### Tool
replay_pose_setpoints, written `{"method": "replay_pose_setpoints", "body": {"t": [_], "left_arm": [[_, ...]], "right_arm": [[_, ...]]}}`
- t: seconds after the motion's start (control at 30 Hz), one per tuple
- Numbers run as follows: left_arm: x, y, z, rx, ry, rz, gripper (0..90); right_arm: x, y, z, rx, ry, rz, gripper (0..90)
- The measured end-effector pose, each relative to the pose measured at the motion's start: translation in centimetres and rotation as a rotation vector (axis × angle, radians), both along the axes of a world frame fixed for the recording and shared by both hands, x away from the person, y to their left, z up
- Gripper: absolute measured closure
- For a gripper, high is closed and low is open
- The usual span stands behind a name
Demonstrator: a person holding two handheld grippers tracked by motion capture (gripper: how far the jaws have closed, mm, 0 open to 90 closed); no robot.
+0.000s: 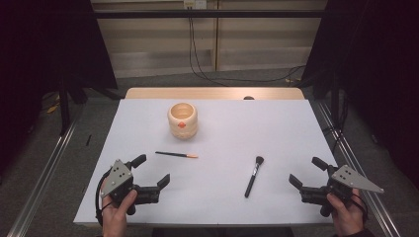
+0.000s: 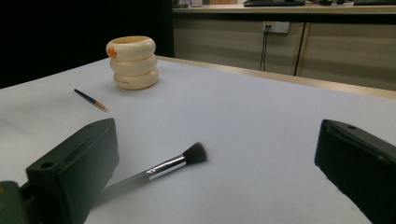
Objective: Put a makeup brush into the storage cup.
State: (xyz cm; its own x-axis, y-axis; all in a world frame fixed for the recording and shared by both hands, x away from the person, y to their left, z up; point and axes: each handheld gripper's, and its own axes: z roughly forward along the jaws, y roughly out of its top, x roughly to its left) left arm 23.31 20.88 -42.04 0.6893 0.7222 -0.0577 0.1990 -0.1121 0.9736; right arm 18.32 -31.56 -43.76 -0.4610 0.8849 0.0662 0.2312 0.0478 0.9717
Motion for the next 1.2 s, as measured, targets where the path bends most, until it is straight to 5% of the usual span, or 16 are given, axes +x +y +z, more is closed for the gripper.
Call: {"method": "replay_pose_setpoints", "body": {"t": [0.47, 1.2], "left_arm": [[2.4, -1.3, 1.3, 0.027, -0.014, -0.070, 1.2], [5.9, -1.7, 2.6, 0.032, -0.014, -0.075, 1.0]], "right_arm": [[0.1, 0.0, -0.1, 0.000, 0.006, -0.012, 0.0], [0.1, 0.0, -0.2, -0.005, 0.010, -0.014, 0.0]]}}
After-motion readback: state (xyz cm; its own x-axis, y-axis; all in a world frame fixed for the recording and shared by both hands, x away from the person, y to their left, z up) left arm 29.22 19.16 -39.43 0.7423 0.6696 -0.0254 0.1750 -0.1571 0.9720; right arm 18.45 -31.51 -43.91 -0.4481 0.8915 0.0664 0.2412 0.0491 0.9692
